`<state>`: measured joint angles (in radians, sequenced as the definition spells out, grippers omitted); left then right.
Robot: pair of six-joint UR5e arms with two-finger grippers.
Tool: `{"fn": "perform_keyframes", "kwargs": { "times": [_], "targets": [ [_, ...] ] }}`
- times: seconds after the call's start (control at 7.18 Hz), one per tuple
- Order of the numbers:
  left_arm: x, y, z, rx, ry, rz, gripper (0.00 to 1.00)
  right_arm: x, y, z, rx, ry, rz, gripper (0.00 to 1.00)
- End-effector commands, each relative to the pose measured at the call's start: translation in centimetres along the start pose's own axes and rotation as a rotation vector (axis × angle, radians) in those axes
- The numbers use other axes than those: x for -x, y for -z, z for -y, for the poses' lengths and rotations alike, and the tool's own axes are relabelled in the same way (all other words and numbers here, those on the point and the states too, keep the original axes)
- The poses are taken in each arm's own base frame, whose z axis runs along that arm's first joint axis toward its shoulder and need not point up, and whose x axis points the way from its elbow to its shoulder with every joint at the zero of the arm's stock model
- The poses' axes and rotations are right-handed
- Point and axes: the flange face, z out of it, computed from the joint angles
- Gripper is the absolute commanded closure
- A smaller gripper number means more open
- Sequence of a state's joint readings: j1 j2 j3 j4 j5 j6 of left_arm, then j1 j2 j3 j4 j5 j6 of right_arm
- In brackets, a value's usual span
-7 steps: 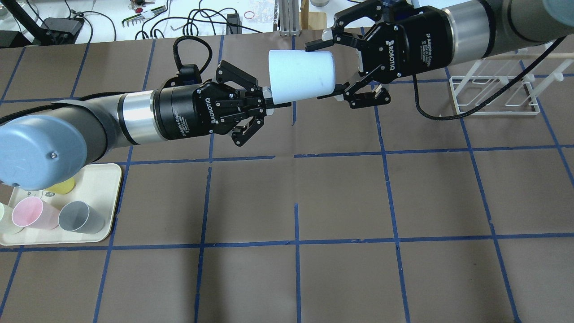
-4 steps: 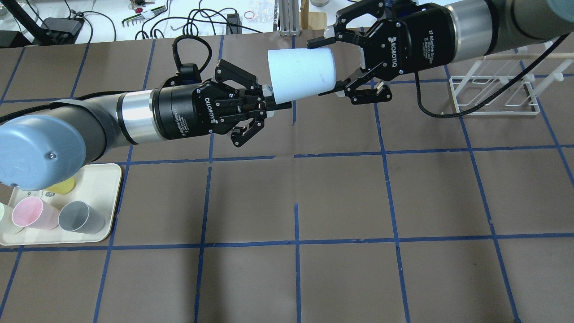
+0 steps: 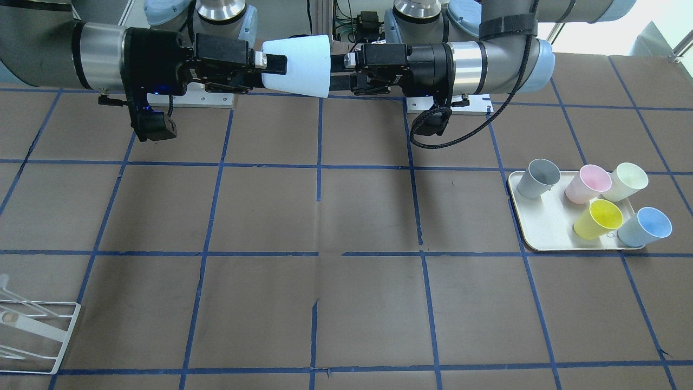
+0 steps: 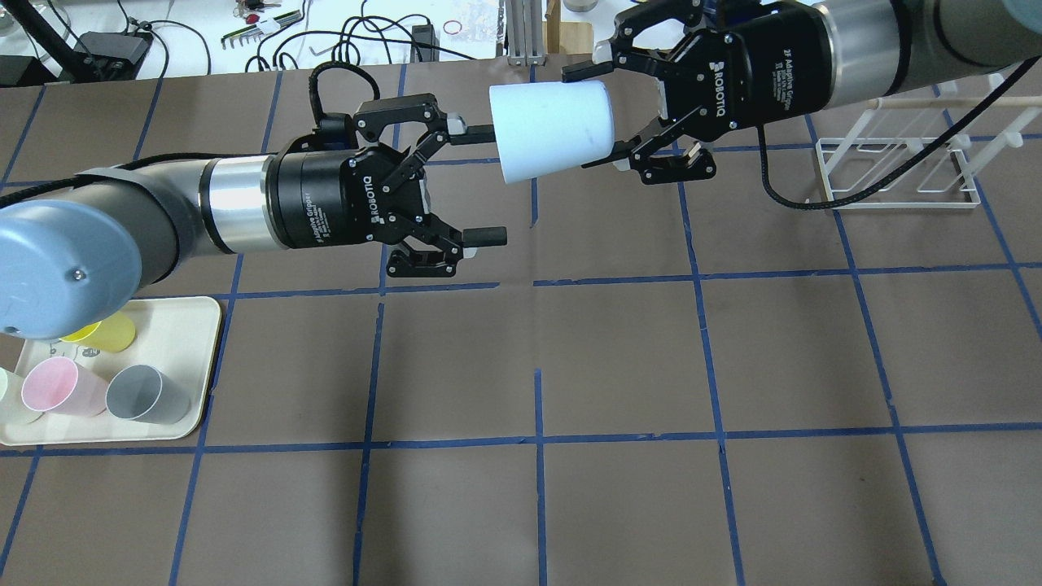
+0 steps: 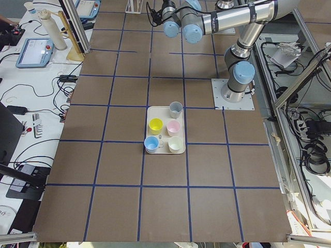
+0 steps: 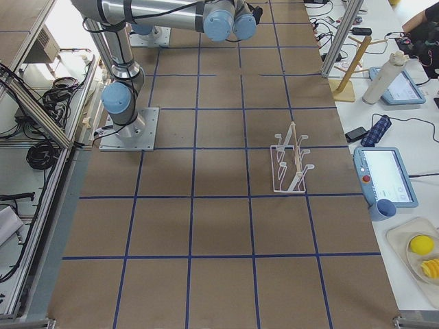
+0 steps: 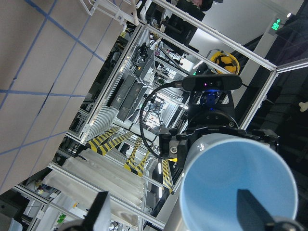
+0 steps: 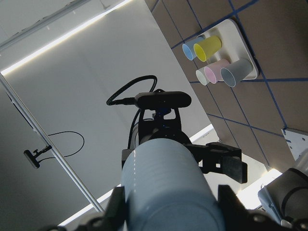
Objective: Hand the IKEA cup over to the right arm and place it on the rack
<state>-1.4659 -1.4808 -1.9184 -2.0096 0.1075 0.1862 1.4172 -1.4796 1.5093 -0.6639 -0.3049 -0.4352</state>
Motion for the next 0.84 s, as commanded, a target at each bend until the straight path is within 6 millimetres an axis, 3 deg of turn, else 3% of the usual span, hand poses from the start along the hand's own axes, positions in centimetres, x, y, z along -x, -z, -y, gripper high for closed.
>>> {"fn": "perform_keyframes", "kwargs": {
  "times": [0.0, 0.14, 0.42, 0.7],
  "targets": [
    [-1.7, 3.9, 1.2, -0.090, -0.016, 0.247, 0.04, 0.3, 3.4, 0.8, -0.053, 0.041, -0.013, 0.67],
    [-2.5, 6.5, 2.1, -0.211, -0.028, 0.443, 0.04, -0.1, 4.2, 1.0, -0.048, 0.086, -0.109, 0.69],
    [-3.6, 9.7, 2.2, -0.357, -0.137, 0.824, 0.01, -0.4, 5.9, 2.1, -0.095, 0.186, -0.407, 0.70],
    [-6.3, 12.7, 0.1, -0.458, -0.257, 1.187, 0.00, -0.5, 8.4, 4.4, -0.206, 0.290, -0.702, 0.70]
  ]
}}
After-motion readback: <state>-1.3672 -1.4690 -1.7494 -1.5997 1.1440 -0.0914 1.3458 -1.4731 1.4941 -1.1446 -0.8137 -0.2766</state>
